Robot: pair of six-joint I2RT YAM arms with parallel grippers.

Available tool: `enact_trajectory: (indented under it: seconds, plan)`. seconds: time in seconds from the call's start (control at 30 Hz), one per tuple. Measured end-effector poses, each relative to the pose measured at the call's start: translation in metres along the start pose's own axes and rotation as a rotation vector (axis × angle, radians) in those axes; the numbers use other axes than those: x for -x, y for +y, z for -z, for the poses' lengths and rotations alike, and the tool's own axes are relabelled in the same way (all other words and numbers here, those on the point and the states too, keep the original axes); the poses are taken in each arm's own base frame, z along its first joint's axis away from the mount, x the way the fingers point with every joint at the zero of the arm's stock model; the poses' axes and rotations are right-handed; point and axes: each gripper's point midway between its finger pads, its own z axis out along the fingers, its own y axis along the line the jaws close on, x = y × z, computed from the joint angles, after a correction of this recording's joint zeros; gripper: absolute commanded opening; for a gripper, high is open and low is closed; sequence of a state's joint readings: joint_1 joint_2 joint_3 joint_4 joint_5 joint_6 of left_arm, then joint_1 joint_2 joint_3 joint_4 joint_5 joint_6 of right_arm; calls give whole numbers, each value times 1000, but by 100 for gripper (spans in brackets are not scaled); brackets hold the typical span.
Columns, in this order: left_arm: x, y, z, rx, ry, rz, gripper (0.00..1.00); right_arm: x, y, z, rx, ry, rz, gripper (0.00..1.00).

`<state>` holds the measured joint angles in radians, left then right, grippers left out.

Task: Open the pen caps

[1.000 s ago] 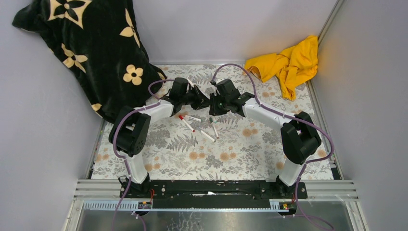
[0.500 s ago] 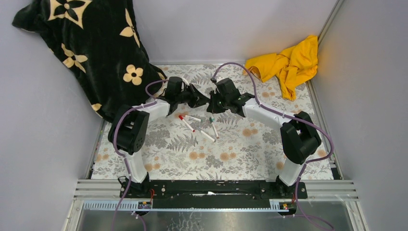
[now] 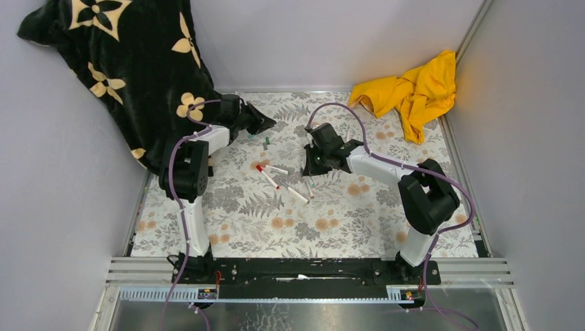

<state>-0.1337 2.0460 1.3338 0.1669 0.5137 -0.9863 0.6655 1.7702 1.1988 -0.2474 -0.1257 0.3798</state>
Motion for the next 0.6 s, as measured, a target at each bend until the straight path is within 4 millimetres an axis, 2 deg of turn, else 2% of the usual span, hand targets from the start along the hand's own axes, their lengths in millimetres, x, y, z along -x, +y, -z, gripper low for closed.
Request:
enact_trajectory:
  seconds: [0.07, 0.2, 0.4, 0.5, 0.6]
  plan:
    - [5, 2, 0, 12, -11, -12, 0, -2, -1, 0, -4, 8, 0, 0]
    - [-2, 6, -2, 46, 1, -51, 0, -3, -6, 1, -31, 10, 6, 0]
    - [-7, 36, 9, 218, -10, -116, 0, 12, -26, 8, -145, -27, 25, 0]
    - [-4, 50, 22, 309, -45, -145, 2, 22, -43, 10, -195, -53, 10, 0]
    - [0, 61, 31, 380, -76, -164, 9, 32, -70, 15, -254, -78, -28, 0]
